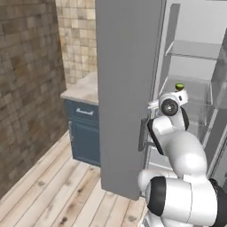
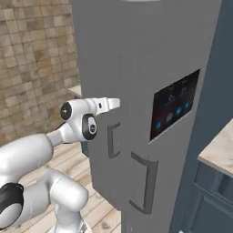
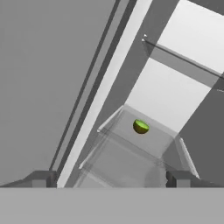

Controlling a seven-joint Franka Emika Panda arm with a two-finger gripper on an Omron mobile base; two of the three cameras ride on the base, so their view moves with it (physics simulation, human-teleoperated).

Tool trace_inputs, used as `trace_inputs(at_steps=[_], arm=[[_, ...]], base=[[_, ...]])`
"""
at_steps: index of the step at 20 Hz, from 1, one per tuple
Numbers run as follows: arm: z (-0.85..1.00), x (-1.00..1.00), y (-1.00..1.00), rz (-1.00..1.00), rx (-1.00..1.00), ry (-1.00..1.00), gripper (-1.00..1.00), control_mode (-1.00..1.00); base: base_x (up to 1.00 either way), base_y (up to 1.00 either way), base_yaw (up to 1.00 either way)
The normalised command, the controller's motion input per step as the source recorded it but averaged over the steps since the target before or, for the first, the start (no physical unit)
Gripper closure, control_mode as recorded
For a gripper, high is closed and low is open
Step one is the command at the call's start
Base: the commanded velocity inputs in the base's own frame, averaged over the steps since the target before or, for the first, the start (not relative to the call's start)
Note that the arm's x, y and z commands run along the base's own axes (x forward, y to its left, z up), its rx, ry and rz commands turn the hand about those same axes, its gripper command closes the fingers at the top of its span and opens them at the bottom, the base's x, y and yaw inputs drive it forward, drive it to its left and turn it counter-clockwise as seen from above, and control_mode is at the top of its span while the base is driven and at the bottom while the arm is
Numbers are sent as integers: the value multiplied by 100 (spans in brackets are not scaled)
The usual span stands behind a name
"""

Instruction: Retrieve the apple and kiwi from the fridge and place them into the bowl on the dining table.

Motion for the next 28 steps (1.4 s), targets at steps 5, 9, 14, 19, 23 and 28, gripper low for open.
trace_inputs(at_steps=[5, 9, 14, 19, 23, 28], arm=[[0, 0, 0, 0, 0, 0, -100, 100], [0, 0, 0, 0, 0, 0, -100, 100], [0, 0, 0, 0, 0, 0, -100, 100], [0, 0, 0, 0, 0, 0, -100, 100], [0, 0, 0, 0, 0, 0, -100, 100], [0, 0, 0, 0, 0, 0, -100, 100]], base=[[0, 70, -58], [3, 64, -50], [0, 14, -17], [0, 0, 4], [10, 8, 12], [40, 26, 15]])
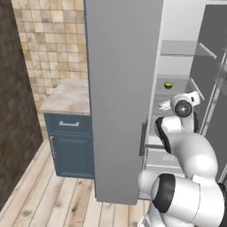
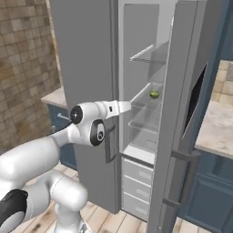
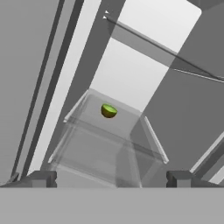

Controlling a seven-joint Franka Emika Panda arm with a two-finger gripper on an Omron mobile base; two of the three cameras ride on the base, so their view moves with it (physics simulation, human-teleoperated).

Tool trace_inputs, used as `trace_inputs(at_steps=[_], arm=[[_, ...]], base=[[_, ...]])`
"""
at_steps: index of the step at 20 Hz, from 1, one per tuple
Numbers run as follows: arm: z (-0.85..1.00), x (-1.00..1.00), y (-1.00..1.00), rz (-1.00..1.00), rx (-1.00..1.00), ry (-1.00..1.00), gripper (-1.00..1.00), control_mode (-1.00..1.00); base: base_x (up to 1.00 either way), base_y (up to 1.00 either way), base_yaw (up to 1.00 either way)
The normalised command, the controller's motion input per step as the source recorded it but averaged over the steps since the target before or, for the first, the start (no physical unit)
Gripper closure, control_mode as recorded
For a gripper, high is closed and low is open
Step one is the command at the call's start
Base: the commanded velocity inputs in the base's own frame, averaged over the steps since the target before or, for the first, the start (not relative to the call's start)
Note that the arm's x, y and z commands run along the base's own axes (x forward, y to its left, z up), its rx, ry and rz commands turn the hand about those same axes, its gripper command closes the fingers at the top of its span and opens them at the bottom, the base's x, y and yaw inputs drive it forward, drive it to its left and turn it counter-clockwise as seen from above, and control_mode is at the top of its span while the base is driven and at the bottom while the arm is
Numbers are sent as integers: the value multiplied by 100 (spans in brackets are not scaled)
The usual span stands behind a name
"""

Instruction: Retrieve the apple and kiwi from the fridge and place them into the bowl on the dining table.

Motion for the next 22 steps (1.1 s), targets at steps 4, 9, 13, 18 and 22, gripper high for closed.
trace_inputs(at_steps=[4, 9, 13, 18, 22], arm=[[0, 0, 0, 0, 0, 0, -100, 100], [0, 0, 0, 0, 0, 0, -100, 100], [0, 0, 0, 0, 0, 0, -100, 100], [0, 0, 0, 0, 0, 0, -100, 100], [0, 0, 0, 0, 0, 0, -100, 100]], base=[[27, -7, 5], [15, -44, 0], [33, -42, 0], [85, -6, 0], [77, -14, 0]])
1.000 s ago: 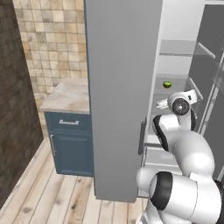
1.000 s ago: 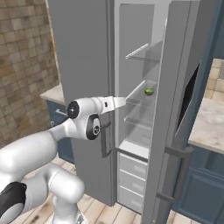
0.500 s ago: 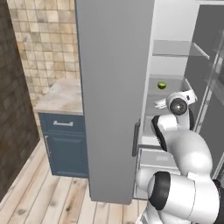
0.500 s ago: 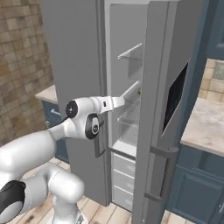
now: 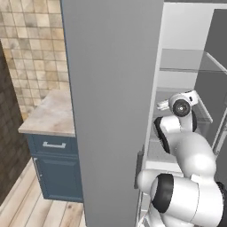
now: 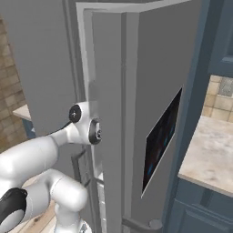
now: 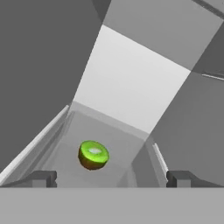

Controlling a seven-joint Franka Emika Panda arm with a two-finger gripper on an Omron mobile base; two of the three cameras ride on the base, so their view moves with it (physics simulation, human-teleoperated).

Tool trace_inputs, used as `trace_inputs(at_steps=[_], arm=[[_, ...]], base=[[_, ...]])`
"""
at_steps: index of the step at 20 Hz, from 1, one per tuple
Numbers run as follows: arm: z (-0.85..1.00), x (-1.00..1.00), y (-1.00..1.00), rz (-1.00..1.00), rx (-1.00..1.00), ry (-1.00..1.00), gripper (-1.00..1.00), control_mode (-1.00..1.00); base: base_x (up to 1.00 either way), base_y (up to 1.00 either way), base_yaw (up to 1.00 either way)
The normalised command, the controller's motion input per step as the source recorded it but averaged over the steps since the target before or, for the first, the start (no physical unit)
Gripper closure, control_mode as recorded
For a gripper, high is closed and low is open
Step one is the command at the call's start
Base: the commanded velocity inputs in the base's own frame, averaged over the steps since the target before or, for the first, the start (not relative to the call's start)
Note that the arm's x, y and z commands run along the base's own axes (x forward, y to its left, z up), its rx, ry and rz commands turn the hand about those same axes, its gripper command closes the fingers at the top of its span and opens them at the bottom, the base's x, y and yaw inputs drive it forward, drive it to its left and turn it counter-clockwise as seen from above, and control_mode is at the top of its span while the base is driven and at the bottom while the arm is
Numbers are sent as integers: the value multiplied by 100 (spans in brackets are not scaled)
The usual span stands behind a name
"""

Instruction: Retrieve the apple and kiwi from the fridge and place them into the bowl on the dining table.

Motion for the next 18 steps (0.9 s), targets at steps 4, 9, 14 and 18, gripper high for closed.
trace_inputs(at_steps=[4, 9, 14, 18], arm=[[0, 0, 0, 0, 0, 0, -100, 100], [0, 0, 0, 0, 0, 0, -100, 100], [0, 0, 0, 0, 0, 0, -100, 100], [0, 0, 0, 0, 0, 0, -100, 100]], base=[[51, -37, 0], [13, -4, 0], [0, 0, 0], [0, 0, 0]])
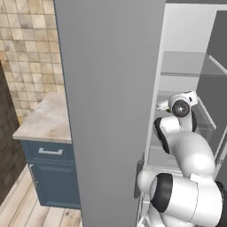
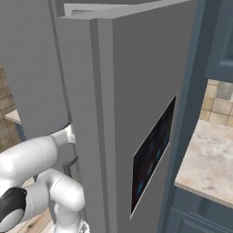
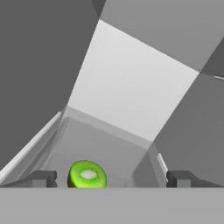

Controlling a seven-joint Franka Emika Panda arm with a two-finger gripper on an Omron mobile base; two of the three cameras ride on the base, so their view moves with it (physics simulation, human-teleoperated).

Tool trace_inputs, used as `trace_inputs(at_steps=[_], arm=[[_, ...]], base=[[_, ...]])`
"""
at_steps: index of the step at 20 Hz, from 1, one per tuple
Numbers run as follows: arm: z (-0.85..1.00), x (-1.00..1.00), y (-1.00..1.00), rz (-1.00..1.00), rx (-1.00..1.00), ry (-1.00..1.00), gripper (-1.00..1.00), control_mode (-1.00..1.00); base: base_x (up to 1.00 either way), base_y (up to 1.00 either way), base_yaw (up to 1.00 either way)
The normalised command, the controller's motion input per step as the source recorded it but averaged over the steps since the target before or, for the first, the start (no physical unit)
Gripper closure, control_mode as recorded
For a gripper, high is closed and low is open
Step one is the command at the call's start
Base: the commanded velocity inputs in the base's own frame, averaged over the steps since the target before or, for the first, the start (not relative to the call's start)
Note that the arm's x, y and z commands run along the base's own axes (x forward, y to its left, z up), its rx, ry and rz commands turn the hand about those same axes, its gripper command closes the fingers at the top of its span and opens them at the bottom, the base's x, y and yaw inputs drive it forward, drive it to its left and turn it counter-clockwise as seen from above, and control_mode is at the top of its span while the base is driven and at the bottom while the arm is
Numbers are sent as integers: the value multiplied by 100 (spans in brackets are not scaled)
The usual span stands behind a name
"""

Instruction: Retrieve the apple and kiwi from the fridge and place them into the bowl on the dining table.

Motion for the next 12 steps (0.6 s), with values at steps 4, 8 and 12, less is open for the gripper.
trace_inputs(at_steps=[4, 8, 12], arm=[[-10, 0, -12, 0, 4, 0, -100, -100], [-1, 0, -11, 0, 12, 2, -100, -100], [0, -1, 0, 2, 11, 7, -100, -100]], base=[[0, 0, 0], [0, 0, 0], [0, 0, 0]])
